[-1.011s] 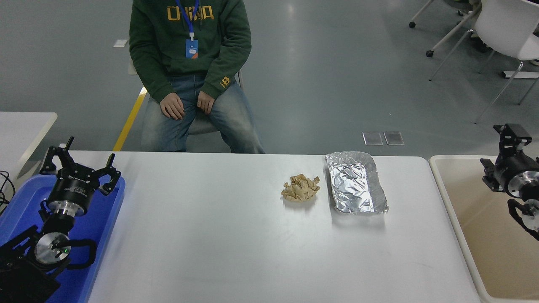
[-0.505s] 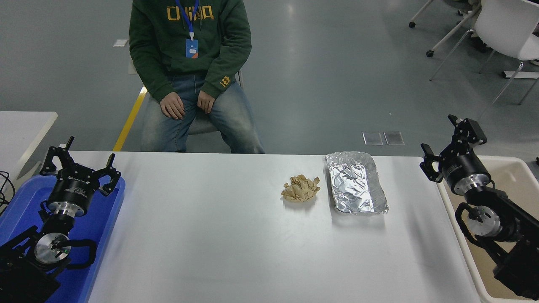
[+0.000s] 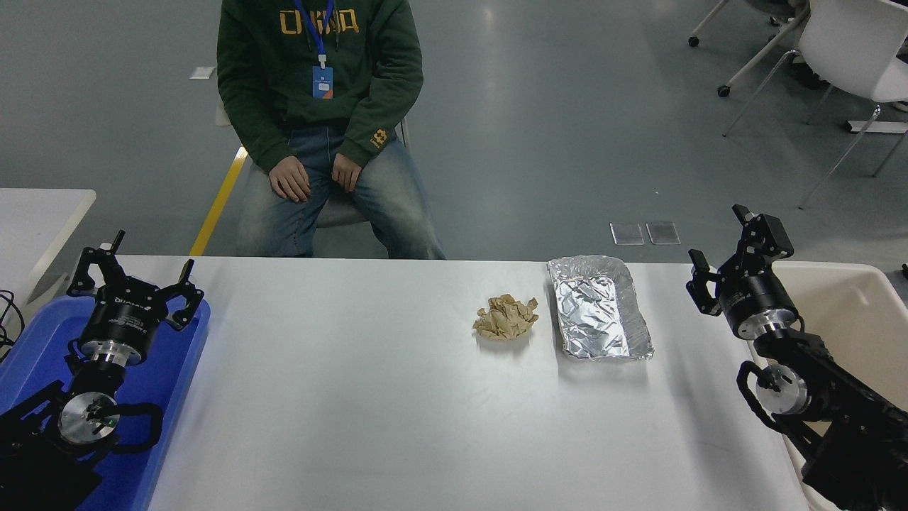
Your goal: Clean the table surface
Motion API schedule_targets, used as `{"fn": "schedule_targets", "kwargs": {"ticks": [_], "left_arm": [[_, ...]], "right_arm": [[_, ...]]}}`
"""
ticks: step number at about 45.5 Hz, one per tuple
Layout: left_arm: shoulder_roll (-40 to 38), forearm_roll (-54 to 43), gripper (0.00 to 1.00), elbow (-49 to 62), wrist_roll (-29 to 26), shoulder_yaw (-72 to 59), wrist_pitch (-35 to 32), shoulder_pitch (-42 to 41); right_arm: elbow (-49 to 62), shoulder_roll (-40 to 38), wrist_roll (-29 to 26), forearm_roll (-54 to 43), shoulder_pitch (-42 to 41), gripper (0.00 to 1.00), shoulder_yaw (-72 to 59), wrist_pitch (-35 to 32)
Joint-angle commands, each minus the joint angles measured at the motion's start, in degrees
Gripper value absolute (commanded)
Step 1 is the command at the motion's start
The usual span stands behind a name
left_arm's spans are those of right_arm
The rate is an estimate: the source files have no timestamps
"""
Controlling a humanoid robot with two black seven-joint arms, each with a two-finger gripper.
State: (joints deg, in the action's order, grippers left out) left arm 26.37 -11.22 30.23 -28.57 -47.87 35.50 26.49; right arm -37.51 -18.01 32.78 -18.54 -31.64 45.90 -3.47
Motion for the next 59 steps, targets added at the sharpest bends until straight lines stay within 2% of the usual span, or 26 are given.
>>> {"fn": "schedule_targets", "kwargs": {"ticks": [1, 9, 25, 36, 55, 59], "left_arm": [[0.0, 0.05, 1.0, 0.0, 0.0, -0.03, 0.1, 0.05], [0.0, 0.05, 1.0, 0.0, 0.0, -0.03, 0.1, 0.05], [0.0, 0.05, 1.0, 0.0, 0.0, -0.03, 0.1, 0.05], [0.0, 0.05, 1.0, 0.0, 0.0, -0.03, 0.1, 0.05], [0.0, 0.05, 1.0, 0.0, 0.0, -0.03, 0.1, 0.05], [0.0, 0.05, 1.0, 0.0, 0.0, -0.03, 0.1, 0.05]], "right_arm": [[6.83, 1.93, 1.5, -0.71, -3.86, 1.0, -6.69, 2.68], [11.67, 4.04, 3.17, -0.54, -5.19, 1.0, -12.32, 2.86], [11.76, 4.39, 4.75, -0.1, -5.19, 1.0, -11.8, 2.77], [11.85, 4.48, 4.49, 5.43, -4.84, 1.0, -11.27, 0.23], [10.8, 4.57, 1.42, 21.25, -4.57, 1.0, -10.48, -2.24], [8.52, 2.99, -4.1, 21.0, -4.75, 1.0, -12.15, -2.86]]}}
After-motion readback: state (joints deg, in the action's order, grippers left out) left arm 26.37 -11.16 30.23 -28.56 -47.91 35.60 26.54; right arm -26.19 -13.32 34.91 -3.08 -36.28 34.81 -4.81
